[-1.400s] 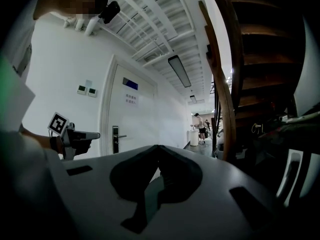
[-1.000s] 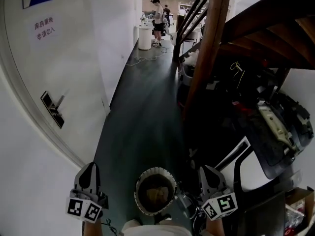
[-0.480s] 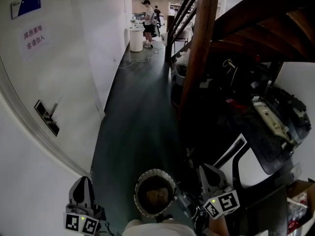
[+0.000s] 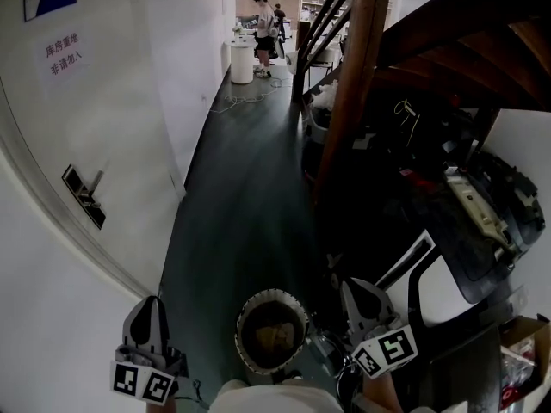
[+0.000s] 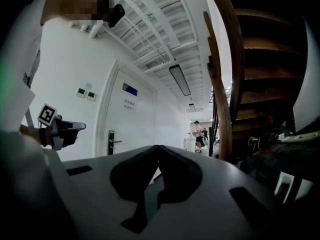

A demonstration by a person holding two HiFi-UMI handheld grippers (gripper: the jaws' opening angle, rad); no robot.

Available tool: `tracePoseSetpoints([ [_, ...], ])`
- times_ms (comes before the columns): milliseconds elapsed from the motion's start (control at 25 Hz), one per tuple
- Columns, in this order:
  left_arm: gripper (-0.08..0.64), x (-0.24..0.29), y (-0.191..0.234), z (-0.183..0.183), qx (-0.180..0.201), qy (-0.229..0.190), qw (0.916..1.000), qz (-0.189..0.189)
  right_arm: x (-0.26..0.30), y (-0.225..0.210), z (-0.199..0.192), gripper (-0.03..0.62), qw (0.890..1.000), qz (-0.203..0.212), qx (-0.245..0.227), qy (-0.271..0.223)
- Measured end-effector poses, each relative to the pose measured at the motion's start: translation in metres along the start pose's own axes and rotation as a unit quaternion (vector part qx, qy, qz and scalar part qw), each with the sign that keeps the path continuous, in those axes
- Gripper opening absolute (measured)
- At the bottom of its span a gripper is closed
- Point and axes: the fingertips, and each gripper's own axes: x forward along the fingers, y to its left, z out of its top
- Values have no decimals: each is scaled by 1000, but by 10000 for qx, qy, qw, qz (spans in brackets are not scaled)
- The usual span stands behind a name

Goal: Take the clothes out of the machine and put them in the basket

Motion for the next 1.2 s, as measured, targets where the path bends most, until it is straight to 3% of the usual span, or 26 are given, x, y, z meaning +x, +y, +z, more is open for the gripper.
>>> tracePoseSetpoints([
  [1200,12,-14,5,-5,-299,-19,9995,-10,6,34,-2,14,9996,287,-60,52],
])
